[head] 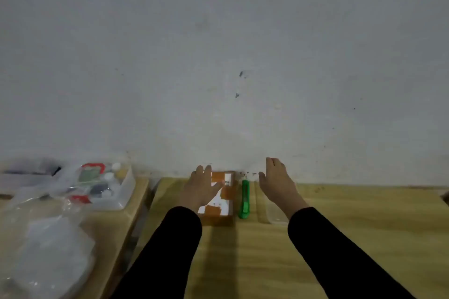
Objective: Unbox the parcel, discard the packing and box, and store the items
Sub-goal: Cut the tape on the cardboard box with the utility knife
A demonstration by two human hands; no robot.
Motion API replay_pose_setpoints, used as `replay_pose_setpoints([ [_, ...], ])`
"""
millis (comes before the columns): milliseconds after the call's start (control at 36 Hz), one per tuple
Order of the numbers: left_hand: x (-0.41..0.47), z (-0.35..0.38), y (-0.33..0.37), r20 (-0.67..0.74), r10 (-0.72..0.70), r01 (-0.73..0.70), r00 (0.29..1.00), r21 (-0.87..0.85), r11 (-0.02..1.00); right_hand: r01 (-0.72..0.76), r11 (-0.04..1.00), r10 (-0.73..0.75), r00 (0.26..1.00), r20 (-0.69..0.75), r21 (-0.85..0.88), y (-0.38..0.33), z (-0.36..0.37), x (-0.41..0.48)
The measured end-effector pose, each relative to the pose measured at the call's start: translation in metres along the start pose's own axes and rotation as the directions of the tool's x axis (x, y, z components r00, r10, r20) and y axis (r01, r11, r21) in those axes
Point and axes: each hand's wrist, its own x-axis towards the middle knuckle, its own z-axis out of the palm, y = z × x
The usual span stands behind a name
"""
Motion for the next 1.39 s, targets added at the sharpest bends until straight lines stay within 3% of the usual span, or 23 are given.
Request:
replay_pose_setpoints([
  [167, 0.009, 0.051, -0.035, 0.017, -0.120, 0.120, 0.993, 0.001, 0.993, -0.053, 0.999, 0.054, 0.992, 0.115, -0.013, 0.016, 0.075, 0.006],
  [417, 0.021, 0.090, -0.066, 0.018, -0.130, 0.131, 0.991, -0.209, 0.969, -0.288, 0.953, 0.279, 0.955, 0.101, 0.094, 0.021, 0.146, 0.024],
  [583, 0.022, 0.100, -0.074, -0.008, -0.110, 0.102, 0.994, -0.305, 0.947, -0.367, 0.927, 0.363, 0.930, 0.064, 0.075, 0.019, 0.166, 0.032],
  [806, 0.025, 0.101, -0.079, 0.037, -0.121, 0.127, 0.992, -0.333, 0.934, -0.478, 0.835, 0.481, 0.874, 0.060, 0.273, 0.017, 0.168, 0.029],
  [1028, 0.026, 0.099, -0.075, 0.064, -0.151, 0.164, 0.986, -0.316, 0.935, -0.447, 0.736, 0.531, 0.847, -0.024, 0.509, 0.003, 0.138, 0.013],
  [1167, 0.026, 0.099, -0.073, 0.079, -0.182, 0.199, 0.980, -0.355, 0.914, -0.295, 0.718, 0.440, 0.894, -0.082, 0.630, -0.018, 0.123, 0.007],
  [1250, 0.025, 0.099, -0.073, 0.086, -0.172, 0.192, 0.981, -0.370, 0.909, -0.247, 0.743, 0.374, 0.924, -0.080, 0.622, -0.028, 0.128, 0.010],
  [1389, 0.024, 0.100, -0.076, 0.066, -0.138, 0.153, 0.988, -0.406, 0.901, -0.267, 0.842, 0.320, 0.947, -0.037, 0.469, -0.034, 0.145, 0.018],
])
